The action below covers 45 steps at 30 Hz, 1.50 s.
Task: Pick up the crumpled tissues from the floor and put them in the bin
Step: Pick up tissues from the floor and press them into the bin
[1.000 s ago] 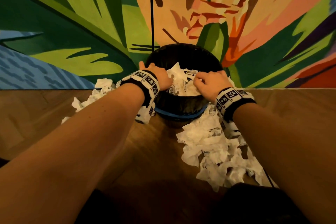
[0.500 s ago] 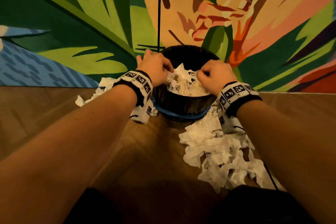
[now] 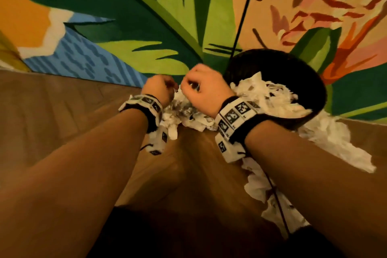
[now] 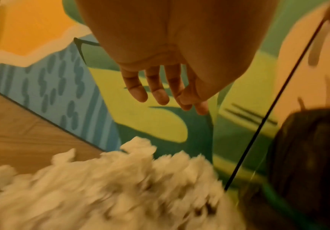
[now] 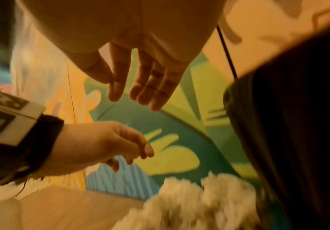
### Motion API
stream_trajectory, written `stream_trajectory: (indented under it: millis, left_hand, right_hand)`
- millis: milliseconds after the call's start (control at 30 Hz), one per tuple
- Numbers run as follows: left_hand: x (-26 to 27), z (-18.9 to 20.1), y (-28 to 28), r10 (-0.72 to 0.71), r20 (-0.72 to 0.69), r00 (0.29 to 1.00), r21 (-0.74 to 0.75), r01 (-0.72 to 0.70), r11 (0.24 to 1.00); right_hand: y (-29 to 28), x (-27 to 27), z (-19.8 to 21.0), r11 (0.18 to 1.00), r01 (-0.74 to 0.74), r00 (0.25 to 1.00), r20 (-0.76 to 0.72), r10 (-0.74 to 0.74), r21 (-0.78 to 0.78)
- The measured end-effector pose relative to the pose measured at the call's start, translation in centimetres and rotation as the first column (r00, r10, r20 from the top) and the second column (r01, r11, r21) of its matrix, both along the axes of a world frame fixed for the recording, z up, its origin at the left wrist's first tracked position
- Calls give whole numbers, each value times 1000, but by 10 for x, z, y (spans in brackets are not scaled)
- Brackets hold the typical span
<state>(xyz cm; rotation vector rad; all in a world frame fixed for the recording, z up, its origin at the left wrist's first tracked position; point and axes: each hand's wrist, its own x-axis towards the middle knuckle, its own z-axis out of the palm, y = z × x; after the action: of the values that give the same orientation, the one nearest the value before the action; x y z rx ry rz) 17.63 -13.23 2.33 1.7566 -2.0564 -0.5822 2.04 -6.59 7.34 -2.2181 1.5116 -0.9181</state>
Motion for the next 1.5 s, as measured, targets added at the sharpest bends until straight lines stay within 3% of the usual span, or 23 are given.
stream_trajectory:
  millis: [133, 267, 367, 500, 700, 867, 967, 1100, 1267, 1367, 1500]
  left_hand:
    - [9, -48, 19, -196, 362, 911, 191, 133, 973]
    - [10, -84, 29, -213, 294, 932, 367, 96, 925]
    - [5, -102, 29, -213, 294, 932, 435, 68, 898]
    - [-15, -124, 27, -260, 215, 941, 540, 107, 835]
    - [-44, -143, 26, -294, 129, 947, 536, 183, 824]
    - [-51, -156, 28, -340, 224, 913, 561, 165, 811]
    - [-46, -160, 31, -363, 281, 888, 526, 174, 832]
    - [-35, -157, 34, -261, 293, 920, 390, 134, 911]
    - [-22, -153, 50, -30, 14, 999, 280, 25, 960]
    - [-13, -155, 59, 175, -93, 980, 315, -138, 939]
    - [-7, -157, 66, 293, -118, 949, 375, -231, 898]
  right_hand:
    - [2, 6, -71, 960, 17, 989, -144, 24, 280]
    - [3, -14, -134, 848, 108, 919, -378, 115, 519]
    - [-2, -28, -163, 776, 202, 892, -440, 106, 597]
    - [-12, -36, -188, 734, 260, 930, -368, -15, 628]
    - [-12, -35, -212, 684, 285, 939, -338, -59, 672]
    - [5, -40, -211, 703, 262, 964, -209, -162, 661]
    - [18, -42, -210, 661, 290, 949, -118, -293, 692]
    - [34, -42, -210, 638, 292, 924, -39, -379, 712]
    - [46, -44, -213, 611, 324, 923, -100, -372, 722]
    - [54, -47, -216, 627, 366, 916, -147, -374, 688]
    - [55, -49, -218, 695, 379, 922, -183, -342, 611]
